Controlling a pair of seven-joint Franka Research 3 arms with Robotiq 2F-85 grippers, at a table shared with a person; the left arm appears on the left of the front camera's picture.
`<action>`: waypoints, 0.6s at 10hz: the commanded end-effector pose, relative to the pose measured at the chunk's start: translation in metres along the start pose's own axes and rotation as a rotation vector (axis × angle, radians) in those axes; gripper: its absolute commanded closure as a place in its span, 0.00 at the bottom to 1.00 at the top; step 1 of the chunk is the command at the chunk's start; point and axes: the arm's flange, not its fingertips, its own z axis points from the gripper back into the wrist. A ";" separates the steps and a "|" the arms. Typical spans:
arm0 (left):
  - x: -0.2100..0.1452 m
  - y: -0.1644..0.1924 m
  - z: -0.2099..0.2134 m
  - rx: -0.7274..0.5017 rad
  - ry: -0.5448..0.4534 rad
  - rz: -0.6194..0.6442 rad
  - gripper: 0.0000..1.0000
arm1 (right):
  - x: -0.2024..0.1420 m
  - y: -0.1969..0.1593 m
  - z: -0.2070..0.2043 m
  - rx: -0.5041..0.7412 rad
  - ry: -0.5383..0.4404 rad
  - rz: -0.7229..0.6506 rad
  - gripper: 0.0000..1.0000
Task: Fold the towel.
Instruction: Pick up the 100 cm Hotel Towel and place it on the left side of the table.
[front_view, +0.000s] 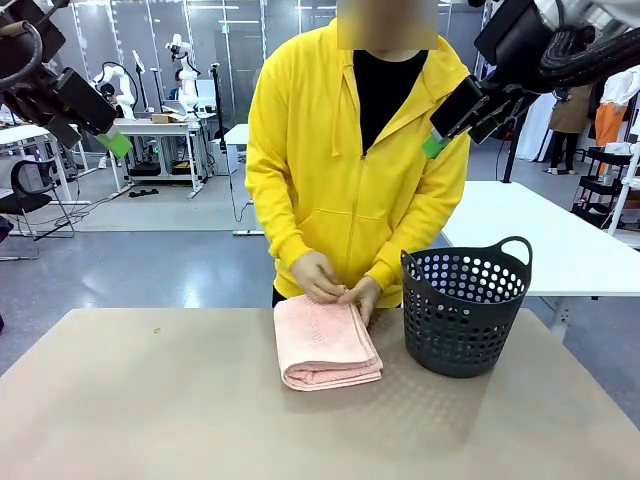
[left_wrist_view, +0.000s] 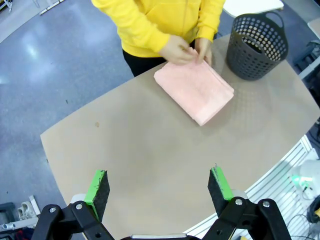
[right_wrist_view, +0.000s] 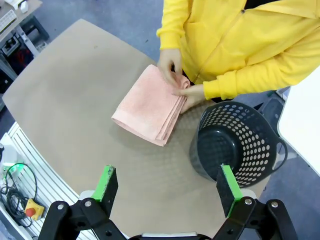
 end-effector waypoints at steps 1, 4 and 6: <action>0.003 0.000 0.003 0.001 0.010 0.008 0.00 | 0.002 -0.002 0.002 0.000 0.009 -0.003 0.00; 0.003 0.000 0.003 0.001 0.010 0.008 0.00 | 0.002 -0.002 0.002 0.000 0.009 -0.003 0.00; 0.003 0.000 0.003 0.001 0.010 0.008 0.00 | 0.002 -0.002 0.002 0.000 0.009 -0.003 0.00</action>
